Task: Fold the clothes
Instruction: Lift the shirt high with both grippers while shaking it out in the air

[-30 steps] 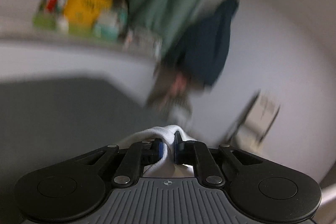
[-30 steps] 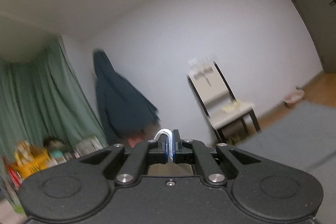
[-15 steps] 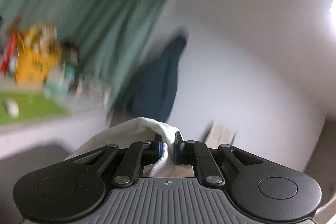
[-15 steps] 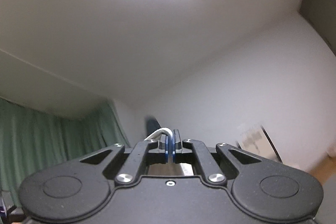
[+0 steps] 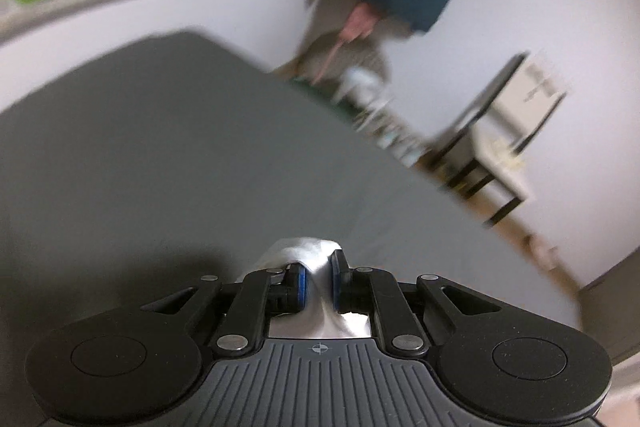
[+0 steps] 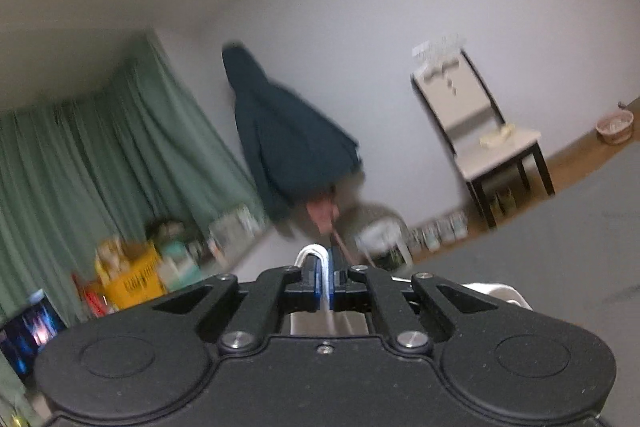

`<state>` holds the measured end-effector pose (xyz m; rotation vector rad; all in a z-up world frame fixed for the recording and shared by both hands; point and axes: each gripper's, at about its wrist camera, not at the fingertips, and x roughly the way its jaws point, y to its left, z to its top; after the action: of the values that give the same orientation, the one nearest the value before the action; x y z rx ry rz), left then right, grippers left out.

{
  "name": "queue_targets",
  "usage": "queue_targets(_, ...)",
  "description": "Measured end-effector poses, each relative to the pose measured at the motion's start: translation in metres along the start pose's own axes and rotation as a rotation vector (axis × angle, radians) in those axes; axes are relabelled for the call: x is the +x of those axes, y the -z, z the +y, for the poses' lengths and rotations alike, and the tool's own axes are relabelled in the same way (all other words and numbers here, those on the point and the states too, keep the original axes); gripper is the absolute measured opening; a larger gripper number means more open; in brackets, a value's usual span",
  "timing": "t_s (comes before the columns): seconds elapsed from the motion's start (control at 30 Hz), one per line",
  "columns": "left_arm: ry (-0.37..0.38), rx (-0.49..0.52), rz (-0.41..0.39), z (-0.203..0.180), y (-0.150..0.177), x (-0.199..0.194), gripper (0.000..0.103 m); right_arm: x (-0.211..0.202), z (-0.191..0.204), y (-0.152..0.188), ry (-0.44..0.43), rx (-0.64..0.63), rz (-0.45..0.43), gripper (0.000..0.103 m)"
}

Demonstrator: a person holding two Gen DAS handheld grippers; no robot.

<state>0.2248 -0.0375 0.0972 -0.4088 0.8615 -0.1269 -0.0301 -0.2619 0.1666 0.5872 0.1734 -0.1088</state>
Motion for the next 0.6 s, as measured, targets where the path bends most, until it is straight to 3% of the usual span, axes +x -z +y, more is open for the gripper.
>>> queue_targets(0.1, -0.052, -0.057, 0.094, 0.029, 0.036, 0.033, 0.011, 0.014, -0.003, 0.007, 0.019, 0.03, 0.065, 0.004)
queue_targets(0.17, -0.047, -0.111, 0.152, 0.049, 0.055, 0.046, 0.025, 0.018, -0.008, 0.014, 0.036, 0.05, 0.095, 0.004)
queue_targets(0.23, -0.038, -0.12, 0.18, 0.058, 0.063, 0.048, 0.065, 0.02, -0.011, 0.02, 0.046, 0.071, 0.119, 0.004)
queue_targets(0.3, -0.047, -0.112, 0.178, 0.063, 0.063, 0.044, 0.084, 0.023, -0.01, 0.02, 0.04, 0.09, 0.123, 0.004)
queue_targets(0.4, -0.017, -0.139, 0.144, 0.069, 0.054, 0.03, 0.085, 0.032, -0.006, 0.017, 0.03, 0.08, 0.117, 0.004)
queue_targets(0.5, 0.085, -0.221, 0.229, 0.075, 0.056, 0.032, 0.085, 0.035, -0.001, 0.016, 0.021, 0.062, 0.106, 0.004)
queue_targets(0.6, 0.134, -0.3, 0.278, 0.069, 0.073, 0.037, 0.085, 0.034, 0.0, 0.017, 0.021, 0.052, 0.101, 0.004)
